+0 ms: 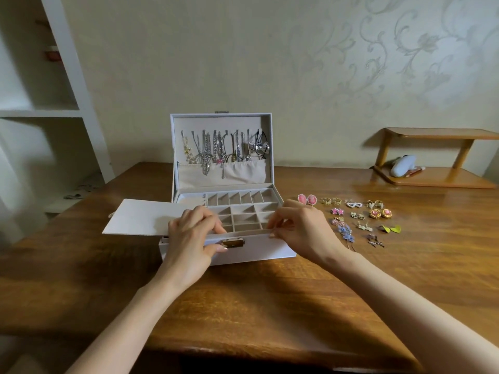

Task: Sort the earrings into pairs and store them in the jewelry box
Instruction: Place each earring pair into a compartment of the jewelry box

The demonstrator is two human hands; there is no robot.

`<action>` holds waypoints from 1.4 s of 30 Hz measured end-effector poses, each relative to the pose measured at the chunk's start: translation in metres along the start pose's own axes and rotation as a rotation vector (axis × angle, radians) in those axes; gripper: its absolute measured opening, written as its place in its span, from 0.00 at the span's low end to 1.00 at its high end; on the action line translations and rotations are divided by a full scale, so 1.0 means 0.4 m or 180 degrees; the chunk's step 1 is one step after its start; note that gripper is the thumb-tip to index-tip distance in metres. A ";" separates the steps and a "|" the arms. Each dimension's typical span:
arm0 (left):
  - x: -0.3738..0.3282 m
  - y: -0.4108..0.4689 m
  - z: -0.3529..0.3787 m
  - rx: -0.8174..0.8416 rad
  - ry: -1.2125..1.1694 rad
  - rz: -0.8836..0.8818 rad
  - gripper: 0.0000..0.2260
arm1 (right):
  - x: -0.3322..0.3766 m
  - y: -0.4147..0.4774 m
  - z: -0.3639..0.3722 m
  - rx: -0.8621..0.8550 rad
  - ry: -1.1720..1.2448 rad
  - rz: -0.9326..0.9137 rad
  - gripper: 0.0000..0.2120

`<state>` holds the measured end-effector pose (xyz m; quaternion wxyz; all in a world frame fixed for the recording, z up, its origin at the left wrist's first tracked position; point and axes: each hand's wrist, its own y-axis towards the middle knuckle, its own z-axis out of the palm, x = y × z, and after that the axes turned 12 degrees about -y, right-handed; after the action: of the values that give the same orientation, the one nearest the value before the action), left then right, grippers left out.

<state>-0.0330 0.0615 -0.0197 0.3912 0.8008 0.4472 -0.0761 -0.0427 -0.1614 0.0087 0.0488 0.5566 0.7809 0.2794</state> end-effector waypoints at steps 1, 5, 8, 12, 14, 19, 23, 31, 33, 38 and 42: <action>-0.006 -0.005 0.000 0.0008 0.0001 0.0001 0.13 | 0.000 -0.007 -0.004 0.0006 0.0016 0.0008 0.06; -0.025 -0.025 -0.007 0.0094 0.0009 -0.0058 0.13 | 0.002 -0.026 -0.012 0.0009 0.0047 -0.0015 0.05; -0.044 -0.027 -0.033 0.0421 -0.0168 -0.0270 0.10 | 0.002 -0.038 -0.017 0.0047 0.0096 -0.0097 0.05; -0.090 0.031 -0.049 0.0709 -0.0294 -0.0438 0.06 | -0.028 -0.024 -0.041 0.0118 0.0555 -0.0128 0.03; -0.130 0.083 -0.022 0.0675 -0.0363 -0.0252 0.06 | -0.065 0.000 -0.055 -0.0109 0.0630 0.0089 0.03; -0.201 0.279 0.109 0.0931 -0.0160 0.0031 0.10 | -0.216 0.099 -0.059 -0.0300 0.0130 0.0999 0.05; -0.194 0.422 0.230 0.1126 0.0305 0.0126 0.11 | -0.315 0.153 -0.034 0.0029 -0.0237 0.1279 0.08; -0.147 0.534 0.379 0.1819 0.1191 0.0130 0.13 | -0.401 0.215 0.052 0.0566 -0.0632 0.1267 0.12; -0.146 0.540 0.396 0.2008 0.1277 -0.0007 0.13 | -0.410 0.226 0.070 0.0663 -0.0710 0.1281 0.12; -0.128 0.549 0.424 0.2080 0.1161 -0.0150 0.12 | -0.429 0.242 0.109 0.0758 -0.0789 0.1303 0.13; -0.124 0.552 0.430 0.1959 0.1054 -0.0113 0.10 | -0.423 0.251 0.110 0.0679 -0.0690 0.1313 0.12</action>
<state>0.1485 -0.1554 0.0097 0.0523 0.8748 0.4745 -0.0832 0.1224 -0.2738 -0.0188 0.0153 0.7329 0.6660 0.1382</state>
